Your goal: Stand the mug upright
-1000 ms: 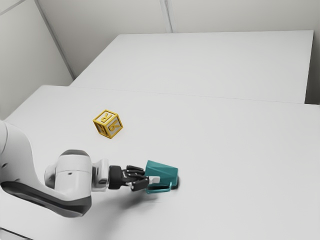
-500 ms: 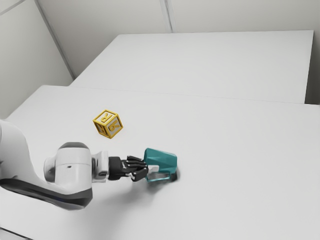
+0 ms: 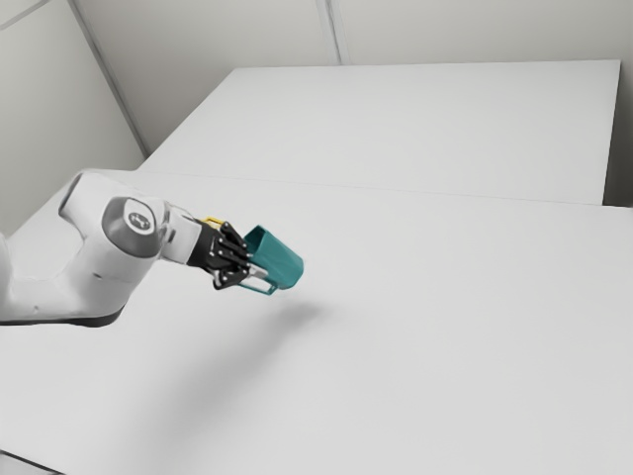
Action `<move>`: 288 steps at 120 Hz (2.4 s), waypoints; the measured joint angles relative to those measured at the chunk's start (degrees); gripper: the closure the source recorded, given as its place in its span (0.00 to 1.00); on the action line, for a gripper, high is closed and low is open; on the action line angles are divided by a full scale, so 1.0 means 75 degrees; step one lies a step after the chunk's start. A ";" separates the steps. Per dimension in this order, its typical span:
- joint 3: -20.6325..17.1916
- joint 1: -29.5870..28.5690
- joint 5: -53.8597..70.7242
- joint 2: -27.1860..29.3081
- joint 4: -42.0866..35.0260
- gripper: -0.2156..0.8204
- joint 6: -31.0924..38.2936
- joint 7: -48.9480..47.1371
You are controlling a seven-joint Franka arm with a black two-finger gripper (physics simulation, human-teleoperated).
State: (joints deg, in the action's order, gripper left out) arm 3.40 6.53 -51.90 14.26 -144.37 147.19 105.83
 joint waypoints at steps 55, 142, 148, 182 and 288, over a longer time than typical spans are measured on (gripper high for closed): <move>-0.0020 -0.0008 0.5659 -0.0620 0.1140 0.97 -0.1793 -0.6522; -0.0016 0.1132 0.8166 -0.1897 0.2081 0.96 -0.2056 -1.1839; 0.0011 0.1230 0.8315 -0.1963 0.2108 0.96 -0.2088 -1.2110; 0.0007 0.1575 0.8795 -0.2286 0.2277 0.96 -0.2143 -1.3402; 0.0059 0.1568 0.8729 -0.1782 0.2477 0.29 -0.2255 -1.5082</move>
State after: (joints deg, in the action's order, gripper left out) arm 3.85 18.28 13.56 0.90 -125.80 130.27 -7.29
